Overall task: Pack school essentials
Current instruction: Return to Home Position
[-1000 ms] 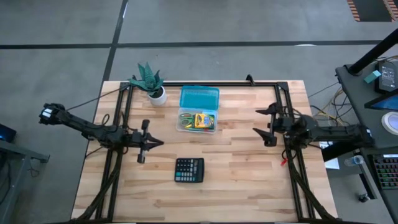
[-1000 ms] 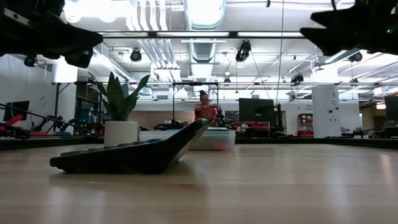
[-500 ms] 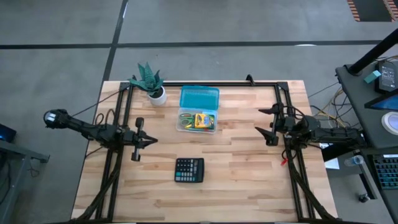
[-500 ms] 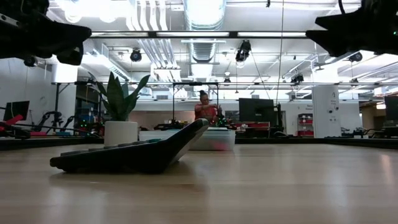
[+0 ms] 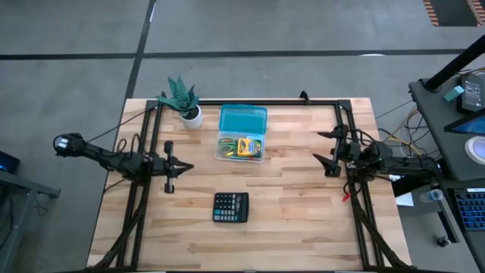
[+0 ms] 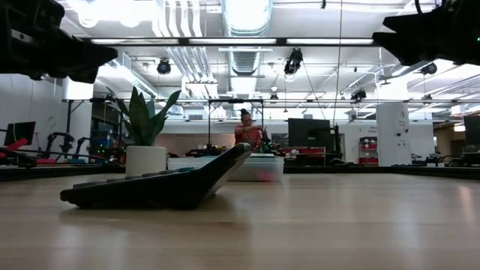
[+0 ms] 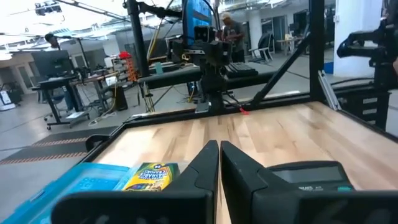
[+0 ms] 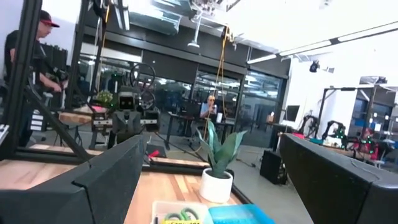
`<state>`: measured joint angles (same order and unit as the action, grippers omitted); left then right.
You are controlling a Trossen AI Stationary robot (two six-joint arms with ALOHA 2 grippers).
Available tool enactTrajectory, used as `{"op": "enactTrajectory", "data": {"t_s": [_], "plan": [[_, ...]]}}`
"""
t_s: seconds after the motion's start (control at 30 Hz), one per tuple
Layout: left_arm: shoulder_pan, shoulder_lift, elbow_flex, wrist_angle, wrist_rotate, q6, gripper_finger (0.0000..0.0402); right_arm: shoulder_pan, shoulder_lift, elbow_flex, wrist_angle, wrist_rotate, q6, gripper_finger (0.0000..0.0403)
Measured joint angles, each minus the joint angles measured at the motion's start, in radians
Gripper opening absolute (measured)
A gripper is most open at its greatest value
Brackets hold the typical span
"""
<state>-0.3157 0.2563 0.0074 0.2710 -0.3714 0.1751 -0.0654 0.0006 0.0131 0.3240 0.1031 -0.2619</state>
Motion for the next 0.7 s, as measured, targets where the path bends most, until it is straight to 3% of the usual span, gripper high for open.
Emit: {"op": "enactTrajectory", "data": {"t_s": [0.4,0.7], "plan": [[0.000,0.028,-0.001,-0.027,-0.001,-0.062,0.0000,0.002,0.000,-0.001,0.058,-0.047,0.027,0.0364],[0.000,0.072,-0.002,-0.027,-0.001,-0.064,0.0000,0.002,0.041,-0.001,0.047,-0.047,0.170,0.0364]]}}
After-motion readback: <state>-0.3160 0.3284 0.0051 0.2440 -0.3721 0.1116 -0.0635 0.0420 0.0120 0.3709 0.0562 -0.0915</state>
